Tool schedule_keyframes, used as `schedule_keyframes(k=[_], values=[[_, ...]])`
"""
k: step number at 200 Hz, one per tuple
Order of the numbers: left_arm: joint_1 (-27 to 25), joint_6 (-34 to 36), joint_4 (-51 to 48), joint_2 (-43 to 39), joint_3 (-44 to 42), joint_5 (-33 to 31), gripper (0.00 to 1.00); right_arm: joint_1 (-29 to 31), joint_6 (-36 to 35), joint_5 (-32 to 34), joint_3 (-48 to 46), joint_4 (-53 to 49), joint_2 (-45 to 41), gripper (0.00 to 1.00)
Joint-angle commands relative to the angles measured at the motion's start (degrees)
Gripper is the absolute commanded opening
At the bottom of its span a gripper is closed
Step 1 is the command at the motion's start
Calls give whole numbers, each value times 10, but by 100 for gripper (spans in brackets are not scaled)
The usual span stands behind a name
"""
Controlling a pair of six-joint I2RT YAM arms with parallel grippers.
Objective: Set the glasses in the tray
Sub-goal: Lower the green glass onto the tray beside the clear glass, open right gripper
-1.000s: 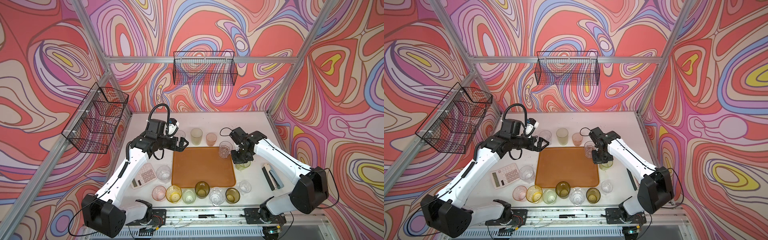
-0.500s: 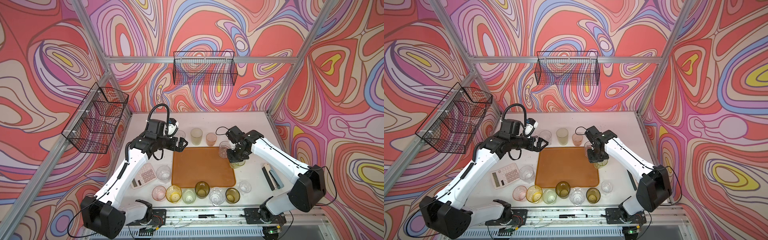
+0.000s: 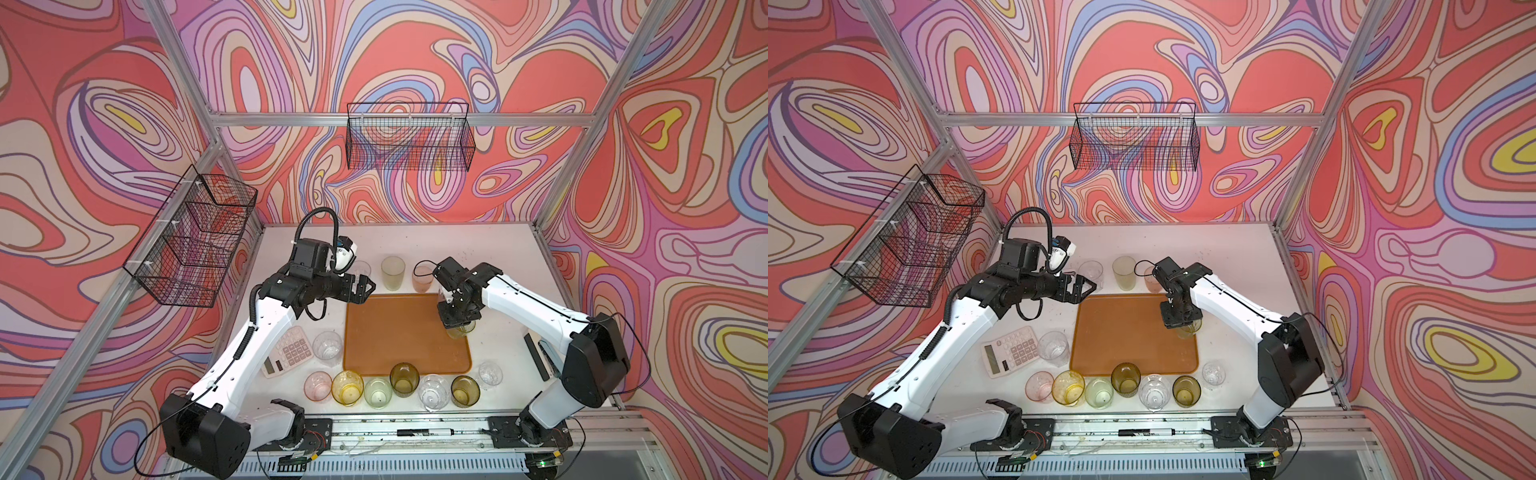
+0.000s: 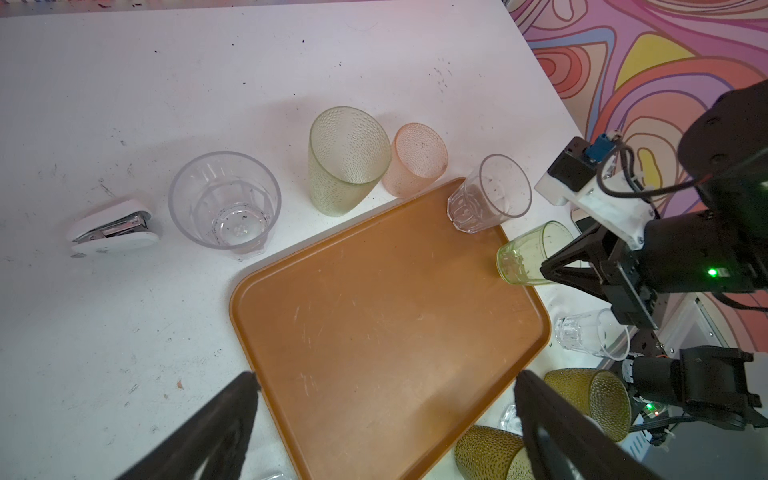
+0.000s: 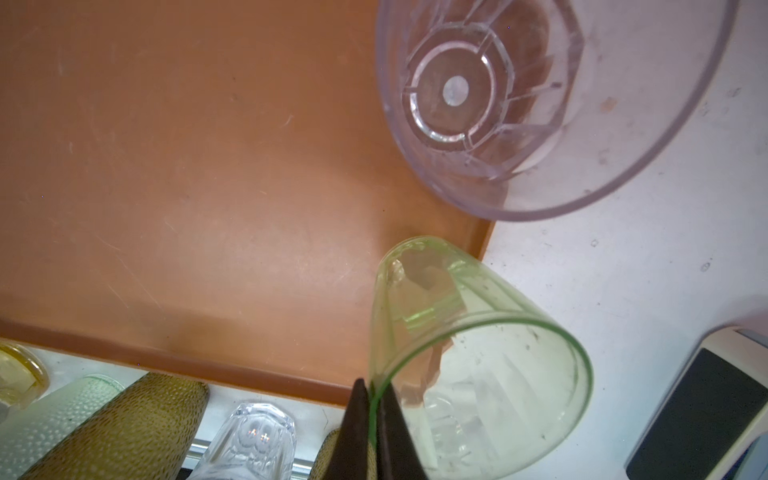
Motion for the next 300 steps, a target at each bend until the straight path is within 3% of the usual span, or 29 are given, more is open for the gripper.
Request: schedule_keyframes(k=[1, 189, 300], values=[[-1, 10, 0, -9, -4, 0, 98, 4, 2, 12, 3, 15, 13, 0], [0, 7, 3, 0, -4, 11, 98, 5, -11, 23, 12, 34, 58, 0], [0, 7, 1, 0, -3, 12, 98, 8, -13, 27, 18, 33, 61, 9]])
